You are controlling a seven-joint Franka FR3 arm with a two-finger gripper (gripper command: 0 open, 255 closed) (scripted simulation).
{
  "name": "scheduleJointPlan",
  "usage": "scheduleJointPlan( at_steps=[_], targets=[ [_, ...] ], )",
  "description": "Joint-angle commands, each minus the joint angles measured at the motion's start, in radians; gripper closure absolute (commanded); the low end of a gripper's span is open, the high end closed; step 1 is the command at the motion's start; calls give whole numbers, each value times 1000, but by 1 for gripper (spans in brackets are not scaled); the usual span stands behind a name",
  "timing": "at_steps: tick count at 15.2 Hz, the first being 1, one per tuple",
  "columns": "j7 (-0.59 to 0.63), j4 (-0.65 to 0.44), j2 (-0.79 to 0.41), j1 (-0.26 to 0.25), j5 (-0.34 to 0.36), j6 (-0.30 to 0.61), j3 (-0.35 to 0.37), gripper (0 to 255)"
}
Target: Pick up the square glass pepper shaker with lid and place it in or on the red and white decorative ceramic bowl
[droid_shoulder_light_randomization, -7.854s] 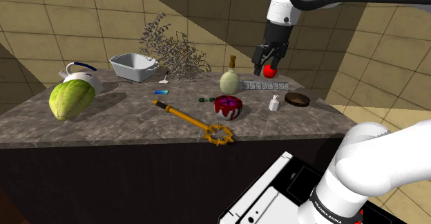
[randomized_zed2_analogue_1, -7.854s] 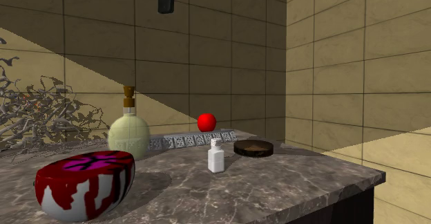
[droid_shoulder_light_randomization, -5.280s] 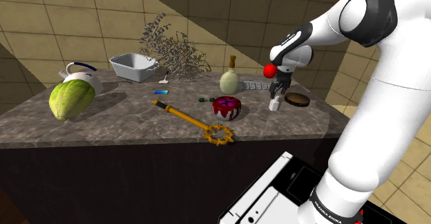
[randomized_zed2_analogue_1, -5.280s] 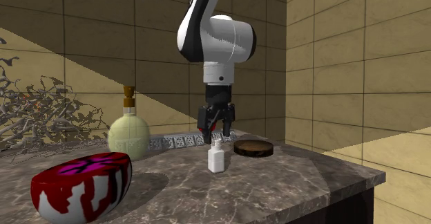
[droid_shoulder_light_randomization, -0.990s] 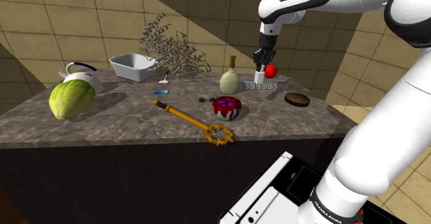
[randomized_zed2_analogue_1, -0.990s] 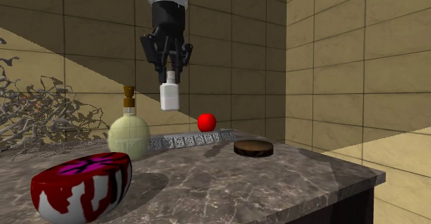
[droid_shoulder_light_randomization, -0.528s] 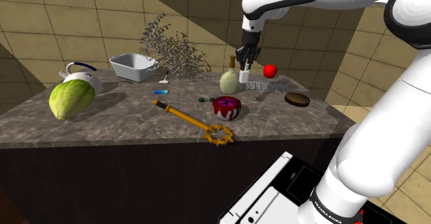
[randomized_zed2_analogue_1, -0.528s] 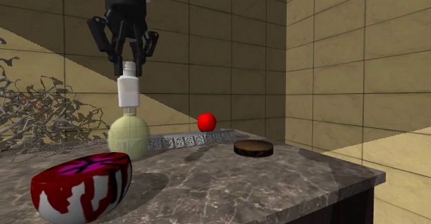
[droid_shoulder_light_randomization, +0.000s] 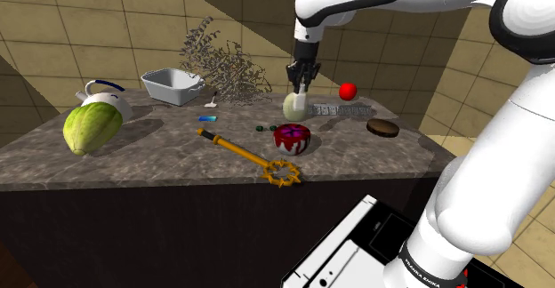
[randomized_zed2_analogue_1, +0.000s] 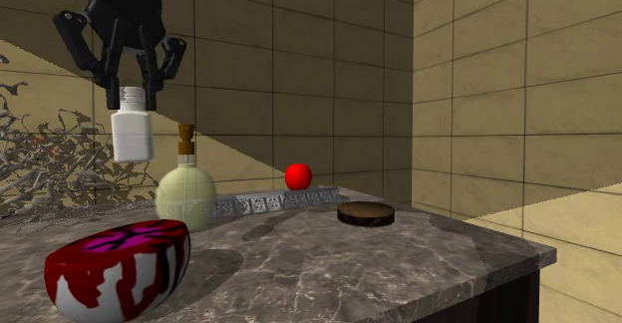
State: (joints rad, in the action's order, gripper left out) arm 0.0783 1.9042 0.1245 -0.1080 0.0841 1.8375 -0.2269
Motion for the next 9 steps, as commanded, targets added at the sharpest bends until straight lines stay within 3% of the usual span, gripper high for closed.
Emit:
scheduleJointPlan(
  at_steps=[1, 9],
  targets=[
    [5, 22, -4, -1, 0, 26, 1, 255],
    [9, 118, -15, 0, 1, 133, -2, 255]
  ],
)
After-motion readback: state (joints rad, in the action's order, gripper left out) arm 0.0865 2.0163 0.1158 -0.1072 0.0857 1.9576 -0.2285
